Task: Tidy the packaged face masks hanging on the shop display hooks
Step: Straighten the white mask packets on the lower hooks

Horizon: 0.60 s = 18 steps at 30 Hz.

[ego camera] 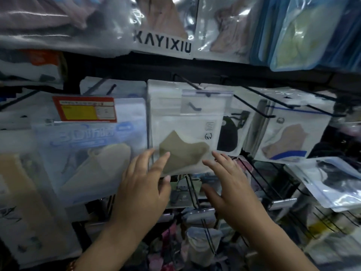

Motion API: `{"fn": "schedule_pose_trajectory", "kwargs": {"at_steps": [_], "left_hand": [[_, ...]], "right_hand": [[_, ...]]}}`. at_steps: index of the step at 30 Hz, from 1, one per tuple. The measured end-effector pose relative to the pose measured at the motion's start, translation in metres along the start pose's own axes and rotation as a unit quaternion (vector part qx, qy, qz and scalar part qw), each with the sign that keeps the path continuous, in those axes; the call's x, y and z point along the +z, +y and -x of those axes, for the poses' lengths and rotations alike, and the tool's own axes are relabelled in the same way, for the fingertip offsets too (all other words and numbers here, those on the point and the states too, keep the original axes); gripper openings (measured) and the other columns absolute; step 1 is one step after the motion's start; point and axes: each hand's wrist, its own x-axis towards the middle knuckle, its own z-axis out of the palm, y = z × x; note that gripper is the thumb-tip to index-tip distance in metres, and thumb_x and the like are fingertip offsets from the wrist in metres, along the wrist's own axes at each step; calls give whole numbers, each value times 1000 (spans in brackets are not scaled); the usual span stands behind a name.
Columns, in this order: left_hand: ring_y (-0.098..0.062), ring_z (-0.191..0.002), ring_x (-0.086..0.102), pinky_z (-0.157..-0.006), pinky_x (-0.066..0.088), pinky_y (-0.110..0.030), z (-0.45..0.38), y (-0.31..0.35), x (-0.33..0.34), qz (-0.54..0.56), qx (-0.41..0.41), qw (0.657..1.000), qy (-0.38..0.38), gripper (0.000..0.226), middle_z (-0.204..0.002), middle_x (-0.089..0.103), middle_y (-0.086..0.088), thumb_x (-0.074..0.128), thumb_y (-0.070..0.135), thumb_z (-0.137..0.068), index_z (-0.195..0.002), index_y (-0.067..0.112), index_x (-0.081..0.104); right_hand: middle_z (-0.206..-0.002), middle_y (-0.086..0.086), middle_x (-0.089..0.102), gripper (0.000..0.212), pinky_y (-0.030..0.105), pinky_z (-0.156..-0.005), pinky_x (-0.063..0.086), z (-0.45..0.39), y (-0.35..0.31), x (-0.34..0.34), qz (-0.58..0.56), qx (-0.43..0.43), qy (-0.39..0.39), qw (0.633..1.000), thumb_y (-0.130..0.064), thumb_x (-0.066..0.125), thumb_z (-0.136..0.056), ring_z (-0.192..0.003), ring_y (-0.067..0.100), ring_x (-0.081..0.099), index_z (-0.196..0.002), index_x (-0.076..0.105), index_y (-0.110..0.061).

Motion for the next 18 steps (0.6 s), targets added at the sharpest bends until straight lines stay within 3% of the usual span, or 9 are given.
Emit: {"fn": "schedule_pose_trajectory", "kwargs": {"at_steps": [5,10,14,16,18], "left_hand": [[-19,-142,27,-112,37,-41,-13,20,6,34,-74,996,-22,60,-160,20,7,57,41,-95,-151,41,35],[-17,-150,14,-118,28,-40,-20,31,9,83,-128,988,-15,68,-164,5,14,59,39,-95,-152,48,23],[-16,-150,16,-118,27,-38,-22,33,16,129,-150,980,19,75,-165,8,11,65,33,-92,-153,44,22],[-12,-149,19,-119,26,-35,-24,32,21,178,-173,968,32,78,-164,16,11,68,29,-91,-153,43,22],[-5,-143,29,-118,30,-36,-27,29,26,253,-206,945,37,79,-157,27,16,69,26,-90,-151,46,23]], "right_hand": [[-160,-16,17,57,26,-118,6,-10,30,-14,-19,18,25,999,-41,56,-95,-148,5,8,-147,34,-38],[-155,-19,28,65,27,-115,26,-26,50,-17,-128,54,47,989,-37,62,-93,-141,1,25,-148,30,-39],[-145,-18,43,65,34,-107,41,-42,59,-10,-263,95,41,959,-44,64,-90,-132,5,42,-146,29,-45],[-132,-21,53,57,40,-96,52,-48,58,-5,-335,93,32,937,-48,64,-88,-120,5,53,-139,37,-49],[-116,-19,64,40,40,-86,57,-54,55,0,-395,81,39,914,-38,64,-90,-106,4,62,-128,51,-43]]}}
